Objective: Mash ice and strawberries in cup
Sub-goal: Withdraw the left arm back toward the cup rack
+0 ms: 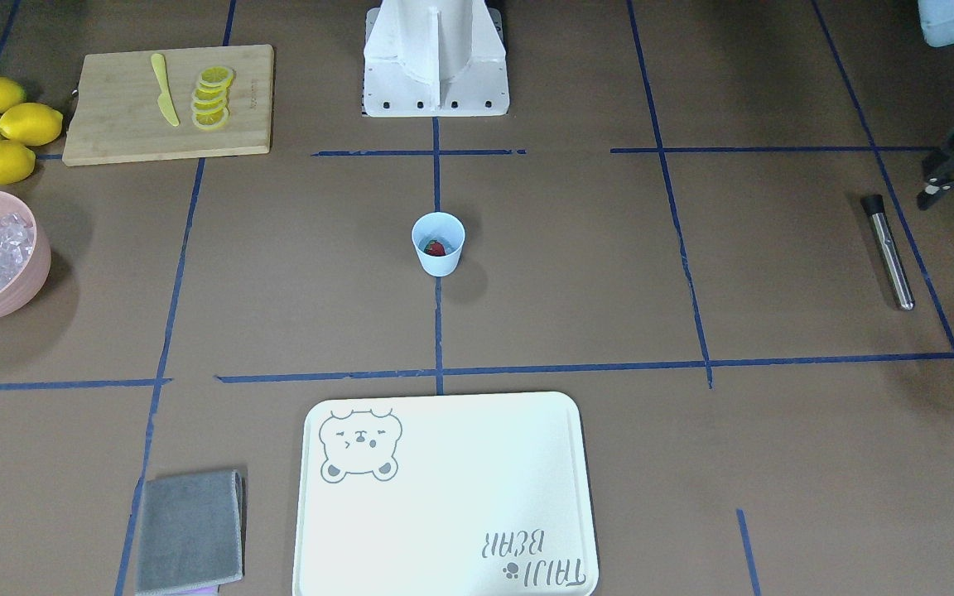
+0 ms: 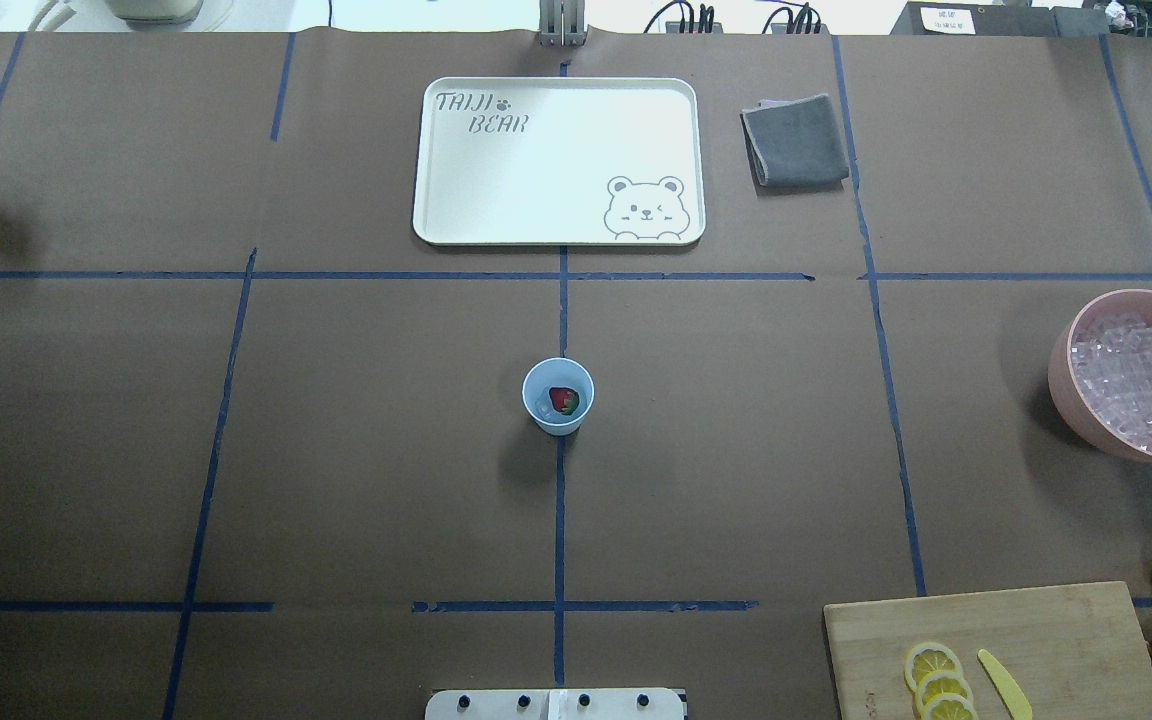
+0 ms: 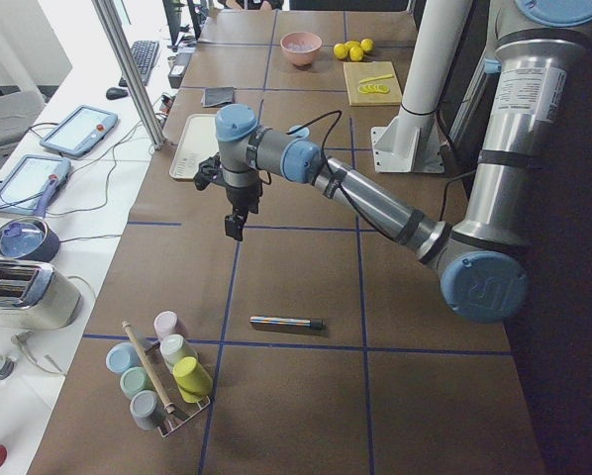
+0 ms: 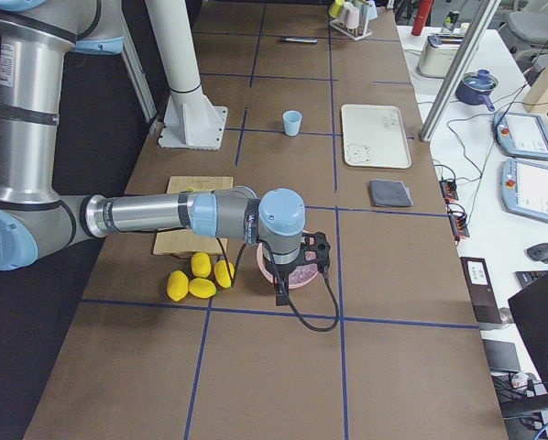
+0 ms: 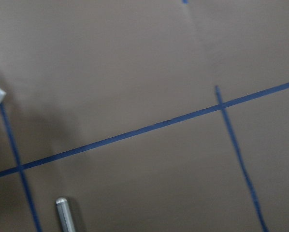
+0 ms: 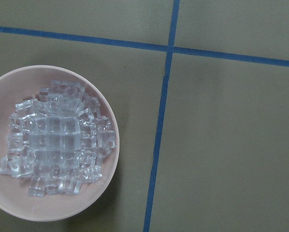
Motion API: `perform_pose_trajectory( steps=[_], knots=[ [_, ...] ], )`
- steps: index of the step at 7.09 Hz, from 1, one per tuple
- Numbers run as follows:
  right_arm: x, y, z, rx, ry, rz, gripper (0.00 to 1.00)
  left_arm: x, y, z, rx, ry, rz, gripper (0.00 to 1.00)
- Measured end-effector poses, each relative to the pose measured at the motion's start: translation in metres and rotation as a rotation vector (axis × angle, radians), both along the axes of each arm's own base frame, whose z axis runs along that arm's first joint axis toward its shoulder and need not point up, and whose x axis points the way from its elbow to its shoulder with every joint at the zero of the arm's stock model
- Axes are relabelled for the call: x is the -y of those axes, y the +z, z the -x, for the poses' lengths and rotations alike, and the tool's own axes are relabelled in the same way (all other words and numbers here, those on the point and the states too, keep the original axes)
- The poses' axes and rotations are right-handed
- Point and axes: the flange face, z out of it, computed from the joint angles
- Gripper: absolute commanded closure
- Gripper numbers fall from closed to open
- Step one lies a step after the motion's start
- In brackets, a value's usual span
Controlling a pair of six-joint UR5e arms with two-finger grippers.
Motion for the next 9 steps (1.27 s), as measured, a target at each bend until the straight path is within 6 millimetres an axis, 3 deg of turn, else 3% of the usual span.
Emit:
perform_pose_trajectory(
  steps=[1, 2, 4, 5, 7, 9],
  knots=[
    [0.000, 0.000, 0.000, 0.000, 0.000, -0.001, 0.01, -0.004, 0.049, 0.035, -0.025, 0.025, 0.015, 0.01],
    [0.000, -0.001, 0.000, 0.000, 0.000, -0.002, 0.01, -0.010, 0.090, 0.057, -0.048, 0.043, 0.036, 0.01],
    [0.000, -0.002, 0.000, 0.000, 0.000, -0.003, 0.01, -0.030, 0.141, 0.086, -0.062, 0.024, 0.050, 0.01],
    [-0.001, -0.002, 0.000, 0.001, 0.000, -0.004, 0.01, -0.039, 0.153, 0.094, -0.066, -0.007, 0.067, 0.01],
    [-0.001, -0.004, 0.000, 0.001, 0.000, -0.008, 0.01, -0.041, 0.160, 0.095, -0.069, -0.106, 0.117, 0.00],
    [-0.001, -0.004, 0.000, 0.001, 0.000, -0.009, 0.01, -0.040, 0.168, 0.071, -0.068, -0.173, 0.130, 0.01]
  ],
)
